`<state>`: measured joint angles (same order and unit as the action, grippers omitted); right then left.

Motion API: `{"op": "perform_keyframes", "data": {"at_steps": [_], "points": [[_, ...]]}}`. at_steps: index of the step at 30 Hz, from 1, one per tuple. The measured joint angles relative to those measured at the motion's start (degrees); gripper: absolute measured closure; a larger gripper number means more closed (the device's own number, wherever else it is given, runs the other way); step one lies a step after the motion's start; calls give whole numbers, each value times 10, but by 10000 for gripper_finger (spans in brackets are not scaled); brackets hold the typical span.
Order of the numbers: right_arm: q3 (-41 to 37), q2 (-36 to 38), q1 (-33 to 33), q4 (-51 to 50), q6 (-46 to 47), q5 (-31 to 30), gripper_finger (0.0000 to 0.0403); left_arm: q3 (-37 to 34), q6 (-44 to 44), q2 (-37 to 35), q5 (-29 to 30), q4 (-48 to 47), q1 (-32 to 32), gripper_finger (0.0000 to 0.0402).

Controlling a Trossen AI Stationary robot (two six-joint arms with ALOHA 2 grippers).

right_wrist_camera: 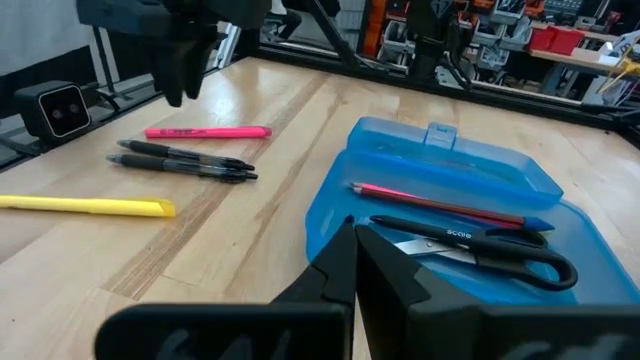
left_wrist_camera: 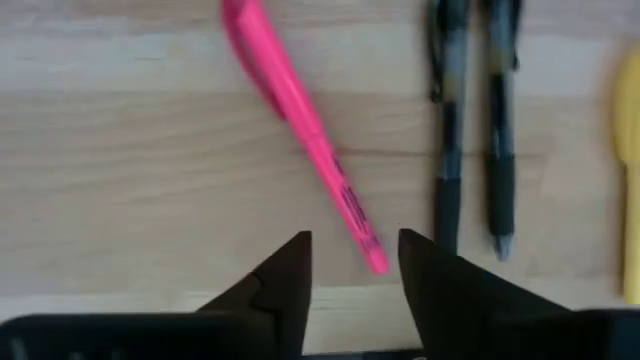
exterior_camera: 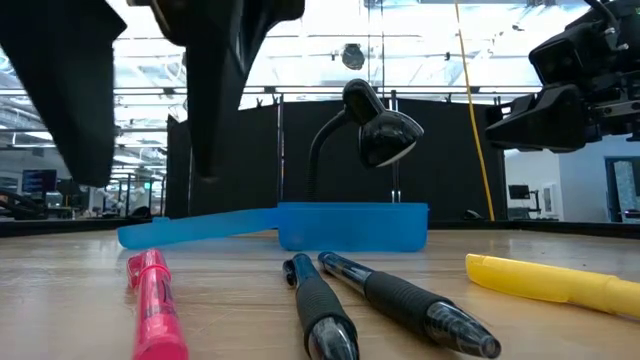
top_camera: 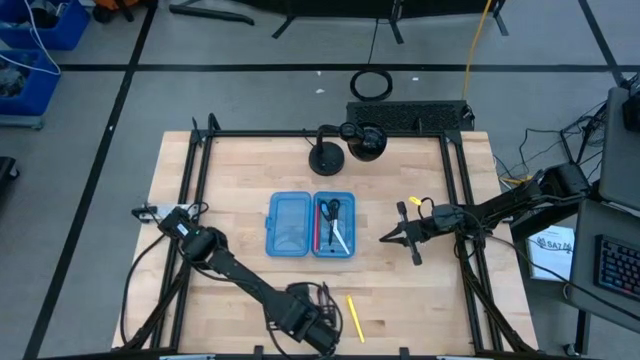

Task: Pick & place school supplies into a supply box
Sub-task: Put the pink pen into the blue supply box

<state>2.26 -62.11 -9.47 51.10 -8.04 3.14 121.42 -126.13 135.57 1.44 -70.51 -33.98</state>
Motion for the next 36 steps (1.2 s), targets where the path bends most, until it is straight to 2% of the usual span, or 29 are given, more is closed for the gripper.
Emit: {"op": "perform_keyframes", "data": {"at_steps": [5,12,18,22,28,36], "points": [[0,0,0,-1,0,0,403,-11,-46,0,11,10,0,222],[0,0,0,10,-1,0,403,-48,-64,0,14,35,0,220],[0,0,0,10,-1,0,403,-108,-63,-3,12,118,3,220],[0,0,0,10,-1,0,403,-139,-34,-7,-12,157,6,222],[0,0,0,10,-1,0,403,-152,-22,-5,-54,124,3,276],[0,0,0,9,-1,0,403,-152,28,-5,-58,111,0,371]]}}
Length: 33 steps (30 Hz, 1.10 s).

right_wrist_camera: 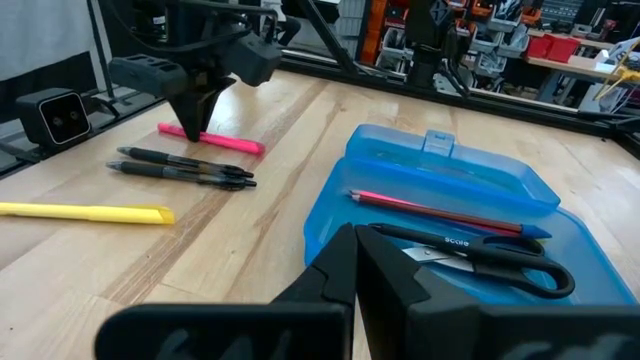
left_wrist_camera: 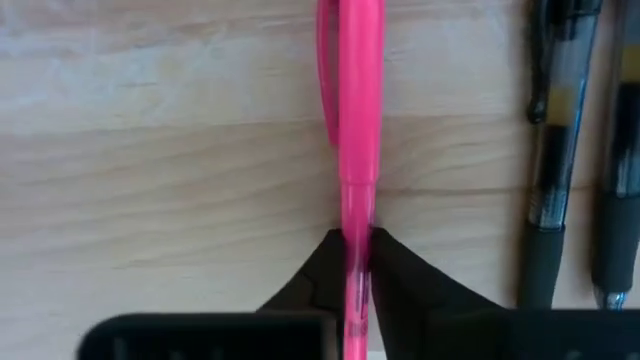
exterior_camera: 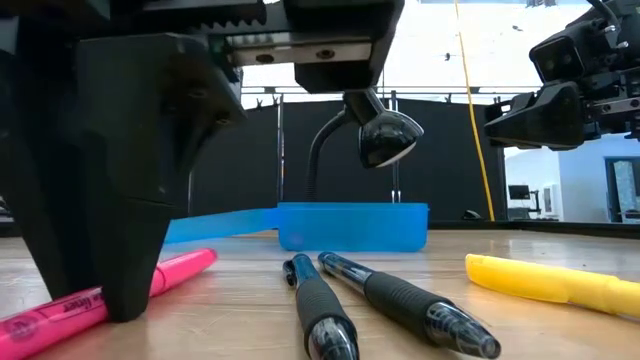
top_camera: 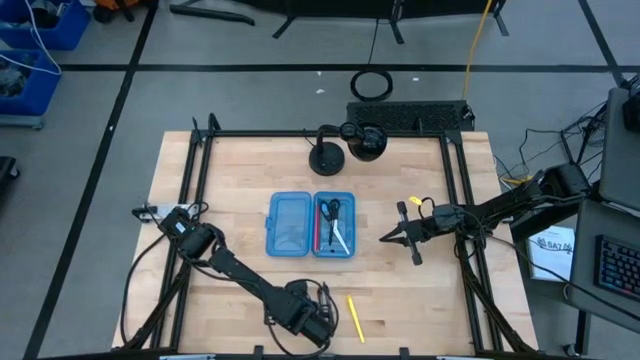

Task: Pick & place school supplies into a supply box
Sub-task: Put the pink pen into the blue supply box

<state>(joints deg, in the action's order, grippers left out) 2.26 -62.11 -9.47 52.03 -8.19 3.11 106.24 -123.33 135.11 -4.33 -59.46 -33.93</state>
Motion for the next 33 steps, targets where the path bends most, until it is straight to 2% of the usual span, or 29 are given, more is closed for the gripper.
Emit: {"op": "perform_keyframes", "data": {"at_steps": [2,10,13,18,24,29,33], "points": [[0,0,0,0,0,0,403,0,14,0,11,1,-1,383],[0,0,0,0,0,0,403,20,19,-16,77,-29,-7,383],[0,0,0,0,0,0,403,45,29,-22,116,-96,-1,383],[0,0,0,0,4,0,403,125,88,-45,136,-200,28,384],[0,0,0,0,6,1,403,202,260,-46,159,-240,124,384],[0,0,0,1,15,2,403,206,390,-45,167,-216,212,384],[0,0,0,0,15,2,403,193,448,-46,157,-199,269,384]]}}
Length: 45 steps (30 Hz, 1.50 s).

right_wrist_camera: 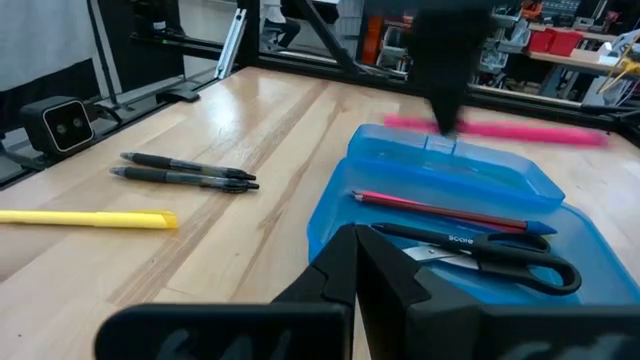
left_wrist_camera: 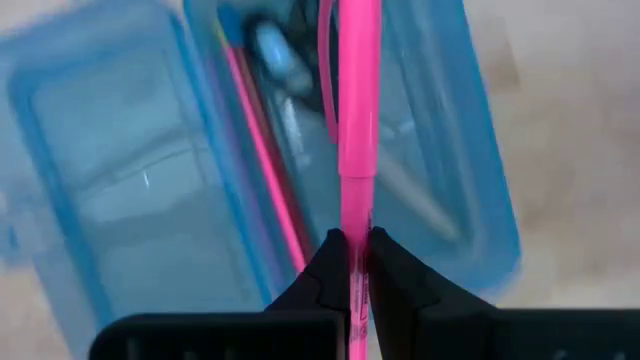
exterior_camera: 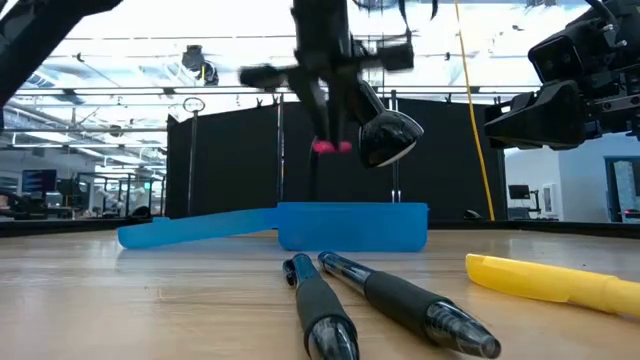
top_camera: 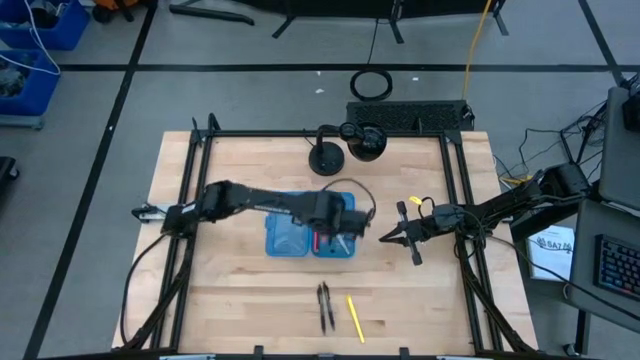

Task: Pick & place school supplies into a supply box
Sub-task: Put the pink pen into the blue supply box, then put the yellow pen into the blue supply box

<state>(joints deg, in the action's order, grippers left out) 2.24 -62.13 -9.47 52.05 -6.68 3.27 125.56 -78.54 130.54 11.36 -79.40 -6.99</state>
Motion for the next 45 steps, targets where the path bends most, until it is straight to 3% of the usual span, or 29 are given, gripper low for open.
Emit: {"op": "perform_keyframes", "data": {"at_steps": [19,33,45], "points": [[0,0,0,-1,0,0,403,-157,-6,0,-66,117,55,384],[0,0,0,0,0,0,403,-164,-16,0,-68,138,68,383],[0,0,0,0,0,0,403,-164,2,0,-69,156,65,298]]}}
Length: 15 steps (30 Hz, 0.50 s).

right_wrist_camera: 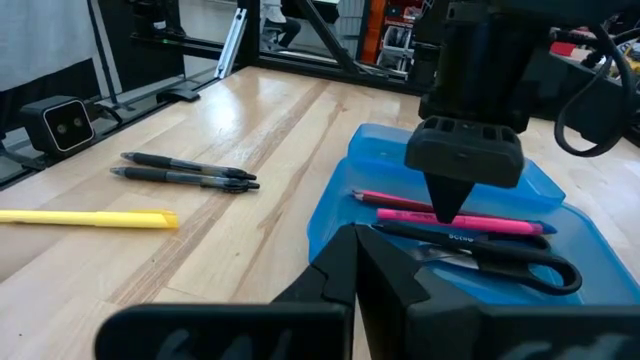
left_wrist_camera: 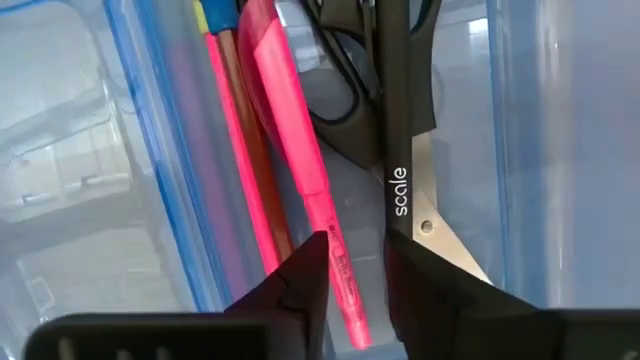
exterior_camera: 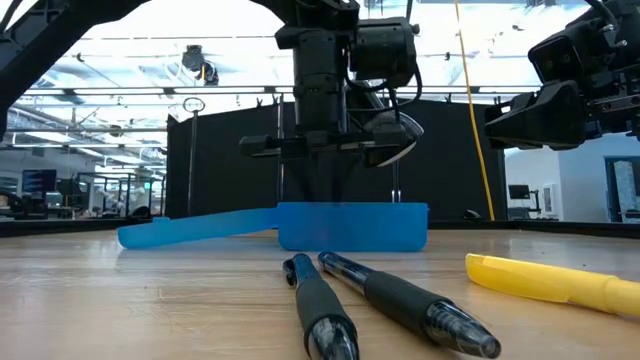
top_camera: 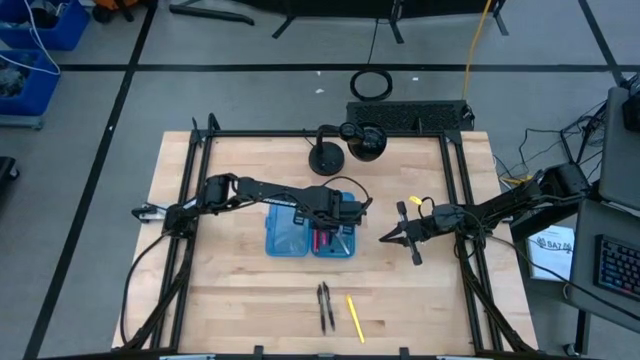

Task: Pick & place school supplies into a supply box
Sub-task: Put the yellow pen into the blue supply box

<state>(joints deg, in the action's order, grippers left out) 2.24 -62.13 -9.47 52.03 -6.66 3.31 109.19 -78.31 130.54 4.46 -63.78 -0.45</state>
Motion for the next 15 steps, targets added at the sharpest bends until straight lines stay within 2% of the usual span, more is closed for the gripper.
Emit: {"op": "perform_keyframes", "data": {"at_steps": [4,7,9,12,15], "points": [[0,0,0,-1,0,0,403,2,59,-5,-2,-6,0,287],[0,0,0,-8,0,0,403,10,123,-34,17,-9,-11,289],[0,0,0,-15,0,0,403,13,169,-66,49,-15,-32,294],[0,0,0,-26,2,1,403,13,186,-119,110,-46,-78,311],[0,0,0,-36,13,14,403,8,151,-179,220,-61,-148,346]]}}
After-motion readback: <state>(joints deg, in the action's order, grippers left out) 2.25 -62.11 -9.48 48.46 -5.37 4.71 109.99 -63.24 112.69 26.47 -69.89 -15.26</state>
